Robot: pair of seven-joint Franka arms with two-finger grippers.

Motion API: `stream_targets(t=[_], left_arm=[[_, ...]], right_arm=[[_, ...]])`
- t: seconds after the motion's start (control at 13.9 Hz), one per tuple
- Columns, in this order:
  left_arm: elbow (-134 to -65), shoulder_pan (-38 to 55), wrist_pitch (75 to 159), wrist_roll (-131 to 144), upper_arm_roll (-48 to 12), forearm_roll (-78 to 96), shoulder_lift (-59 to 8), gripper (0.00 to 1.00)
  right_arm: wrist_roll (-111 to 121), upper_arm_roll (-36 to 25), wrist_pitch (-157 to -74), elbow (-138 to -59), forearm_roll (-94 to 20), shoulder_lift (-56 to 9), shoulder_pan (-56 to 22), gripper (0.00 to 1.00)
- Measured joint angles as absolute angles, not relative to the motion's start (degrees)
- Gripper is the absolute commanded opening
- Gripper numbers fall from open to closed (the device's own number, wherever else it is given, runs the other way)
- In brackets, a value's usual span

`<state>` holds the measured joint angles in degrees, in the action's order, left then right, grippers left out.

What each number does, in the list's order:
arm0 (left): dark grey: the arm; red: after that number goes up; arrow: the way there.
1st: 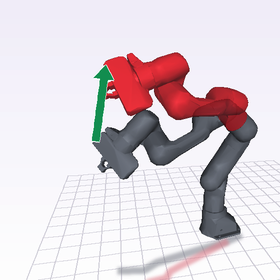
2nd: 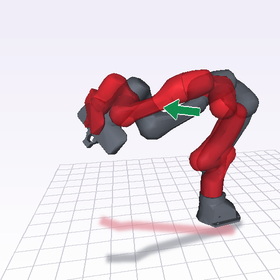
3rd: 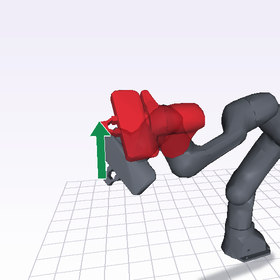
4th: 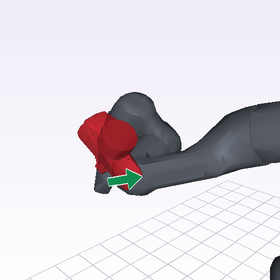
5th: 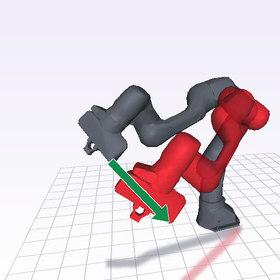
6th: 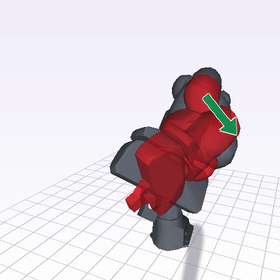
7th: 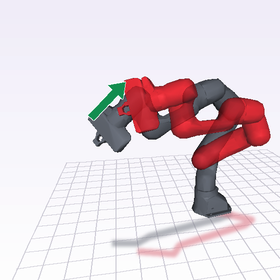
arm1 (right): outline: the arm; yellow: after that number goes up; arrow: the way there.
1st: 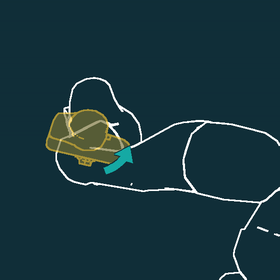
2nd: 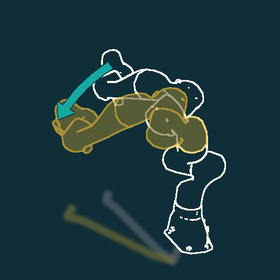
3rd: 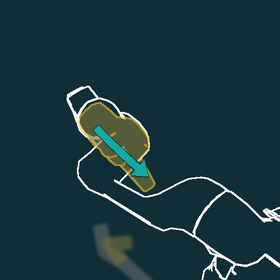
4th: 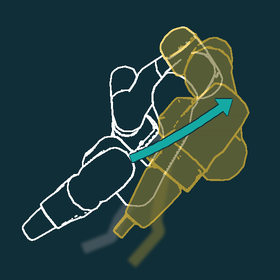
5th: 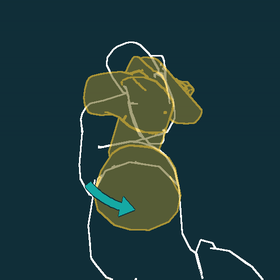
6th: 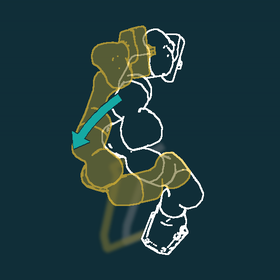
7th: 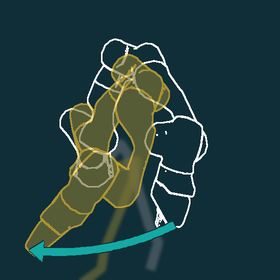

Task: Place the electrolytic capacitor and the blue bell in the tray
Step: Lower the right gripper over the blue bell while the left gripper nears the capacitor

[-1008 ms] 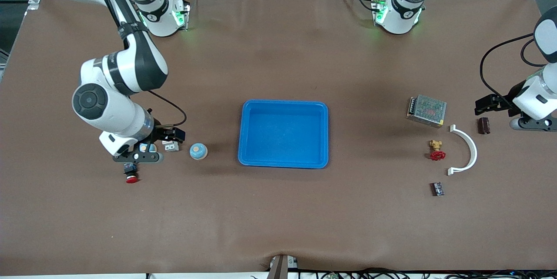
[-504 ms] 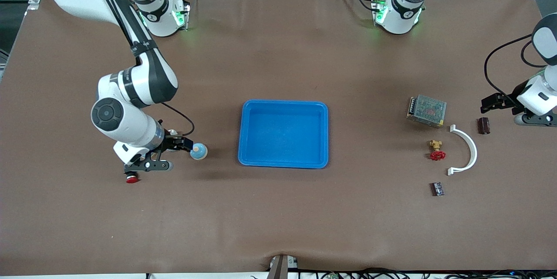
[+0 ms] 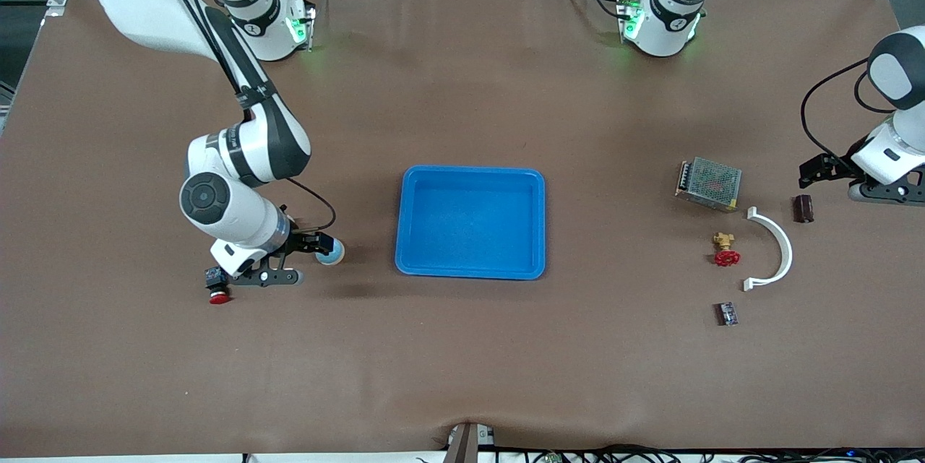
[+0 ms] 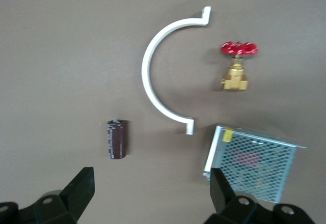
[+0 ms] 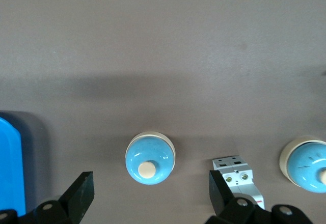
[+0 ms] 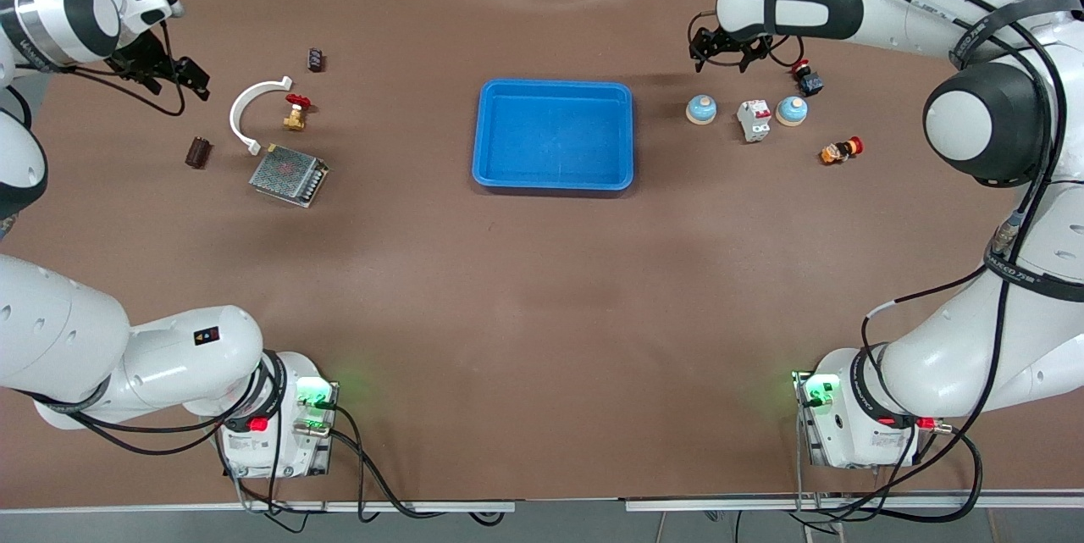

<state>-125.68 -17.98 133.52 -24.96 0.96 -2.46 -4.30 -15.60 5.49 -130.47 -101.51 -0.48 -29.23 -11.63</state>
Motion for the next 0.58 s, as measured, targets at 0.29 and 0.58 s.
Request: stream_targets(t=[0.29, 0.58], left_arm=[[-127.09, -19.69, 138.68, -27.09, 0.98, -2.46, -7.02, 1.0], [-127.92, -21.71, 145.33, -29.4, 0.97, -2.46, -11.12, 1.0]], right_arm=[[-15.61, 5.48, -134.03, -104.09, -0.48, -29.26, -11.82, 1.0], [-15.61, 5.48, -136.95, -105.9, -0.48, -29.62, -12.29, 1.0]])
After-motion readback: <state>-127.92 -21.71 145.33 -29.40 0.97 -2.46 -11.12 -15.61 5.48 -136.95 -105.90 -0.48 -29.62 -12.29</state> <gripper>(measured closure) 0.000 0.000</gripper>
